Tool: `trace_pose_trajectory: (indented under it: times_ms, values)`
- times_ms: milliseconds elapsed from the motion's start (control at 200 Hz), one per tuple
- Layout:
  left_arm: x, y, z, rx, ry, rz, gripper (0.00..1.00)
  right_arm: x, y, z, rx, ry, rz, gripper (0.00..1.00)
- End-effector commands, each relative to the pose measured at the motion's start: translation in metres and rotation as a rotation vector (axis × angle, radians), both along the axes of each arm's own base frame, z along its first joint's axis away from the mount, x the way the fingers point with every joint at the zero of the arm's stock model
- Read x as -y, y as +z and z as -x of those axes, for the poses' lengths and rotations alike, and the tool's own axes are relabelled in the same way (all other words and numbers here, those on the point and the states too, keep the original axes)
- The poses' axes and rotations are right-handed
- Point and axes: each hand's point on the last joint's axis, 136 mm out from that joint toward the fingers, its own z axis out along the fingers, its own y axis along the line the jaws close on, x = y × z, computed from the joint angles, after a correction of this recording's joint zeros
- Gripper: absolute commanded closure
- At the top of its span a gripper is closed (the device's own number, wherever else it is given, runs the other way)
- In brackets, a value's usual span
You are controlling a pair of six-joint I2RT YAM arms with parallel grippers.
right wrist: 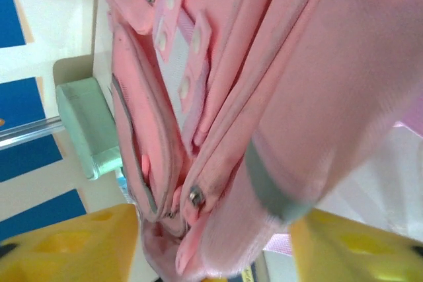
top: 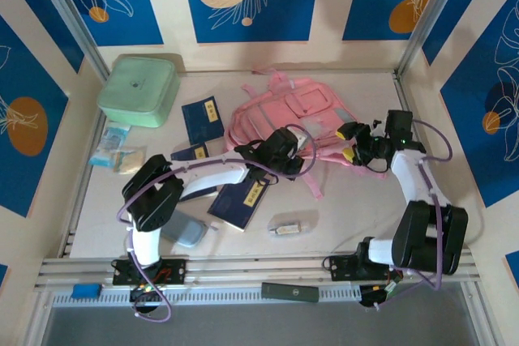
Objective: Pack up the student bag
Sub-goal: Unzip the student bag at the top-right of the table.
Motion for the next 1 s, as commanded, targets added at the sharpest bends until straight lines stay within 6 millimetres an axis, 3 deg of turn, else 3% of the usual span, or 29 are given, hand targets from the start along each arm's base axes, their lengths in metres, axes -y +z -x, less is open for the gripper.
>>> trace_pose_trajectory:
  times_ms: [0, 130, 245, 485, 580, 710, 830, 995]
  values:
    - [0.023, 0.036, -0.007, 0.024, -0.025, 0.131, 1.00, -0.035, 0.001, 0.014, -0.038, 0.056, -0.124, 0.28]
    - [0.024, 0.036, -0.007, 0.024, -0.025, 0.137, 1.00, -0.058, -0.010, 0.007, -0.037, 0.001, -0.254, 0.26]
    - [0.023, 0.038, -0.007, 0.029, -0.023, 0.132, 1.00, -0.059, -0.024, -0.002, -0.098, -0.067, -0.225, 0.28]
    - [0.030, 0.042, -0.006, 0.024, -0.037, 0.161, 1.00, -0.058, -0.044, -0.019, -0.119, -0.120, -0.164, 0.50]
    - [0.033, 0.047, -0.007, 0.028, -0.044, 0.167, 1.00, -0.056, -0.045, -0.023, -0.107, -0.110, -0.135, 0.65]
    - [0.032, 0.057, -0.007, 0.049, -0.060, 0.156, 1.00, -0.038, -0.036, -0.030, -0.064, -0.131, -0.115, 0.84]
    - [0.020, 0.063, -0.006, 0.063, -0.059, 0.100, 1.00, -0.013, -0.018, -0.037, -0.038, -0.144, -0.116, 0.97]
    - [-0.020, 0.056, 0.002, 0.084, -0.037, -0.008, 1.00, 0.026, 0.006, -0.044, 0.017, -0.176, -0.131, 0.99]
